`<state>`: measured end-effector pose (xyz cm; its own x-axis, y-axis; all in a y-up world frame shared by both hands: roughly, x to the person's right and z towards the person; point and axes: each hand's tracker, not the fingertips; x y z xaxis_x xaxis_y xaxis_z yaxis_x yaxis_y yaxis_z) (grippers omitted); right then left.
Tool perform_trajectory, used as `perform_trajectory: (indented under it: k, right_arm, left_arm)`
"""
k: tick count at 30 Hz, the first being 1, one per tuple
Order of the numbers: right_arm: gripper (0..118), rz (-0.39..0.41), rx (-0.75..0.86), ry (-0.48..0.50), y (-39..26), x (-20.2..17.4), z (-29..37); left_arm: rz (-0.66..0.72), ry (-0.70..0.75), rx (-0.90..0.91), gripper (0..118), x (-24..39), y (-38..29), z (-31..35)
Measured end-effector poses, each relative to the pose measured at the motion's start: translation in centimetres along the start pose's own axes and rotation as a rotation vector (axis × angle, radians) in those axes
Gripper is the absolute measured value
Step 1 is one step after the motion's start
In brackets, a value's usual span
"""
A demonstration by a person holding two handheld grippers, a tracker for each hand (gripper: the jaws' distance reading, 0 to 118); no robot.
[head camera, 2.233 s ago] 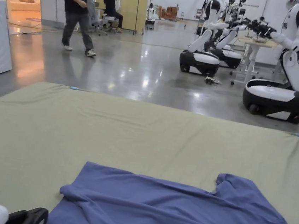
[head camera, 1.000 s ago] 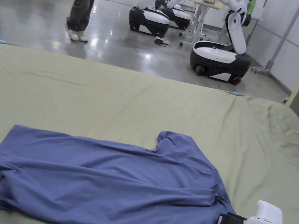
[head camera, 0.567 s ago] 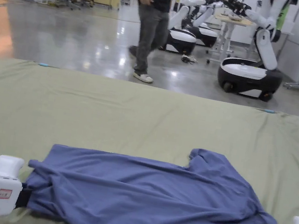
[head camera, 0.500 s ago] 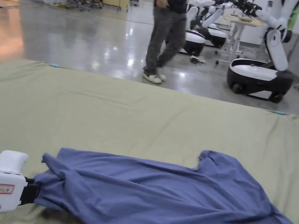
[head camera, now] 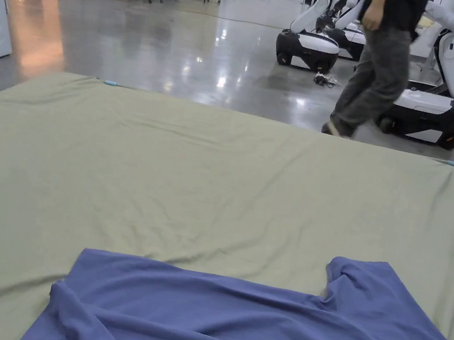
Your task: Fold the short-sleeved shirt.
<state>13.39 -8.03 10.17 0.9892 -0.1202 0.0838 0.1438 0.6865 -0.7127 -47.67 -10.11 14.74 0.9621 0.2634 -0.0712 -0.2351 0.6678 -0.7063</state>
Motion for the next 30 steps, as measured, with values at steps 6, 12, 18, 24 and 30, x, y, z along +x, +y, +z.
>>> perform_trajectory:
  k: [6,12,18,24,30]
  right_arm:
    - [73,0.009,0.069,-0.012,-0.2,0.6,-0.7]
    - [79,0.085,0.367,0.057,0.2,-2.6,5.0]
    - [78,0.091,0.444,0.15,1.0,-6.5,7.9]
    - [28,0.123,0.435,0.171,0.8,-8.3,8.5]
    - [0,0.205,0.439,0.144,0.6,-9.5,8.7]
  left_arm:
    - [0.042,0.004,0.175,69,-0.5,0.3,2.5]
    - [-0.106,0.061,0.454,69,4.0,1.8,8.7]
    - [-0.2,0.064,0.584,69,8.3,1.1,10.5]
    - [-0.211,0.108,0.638,12,10.3,0.7,10.7]
    - [-0.261,0.099,0.629,4,12.4,0.2,10.6]
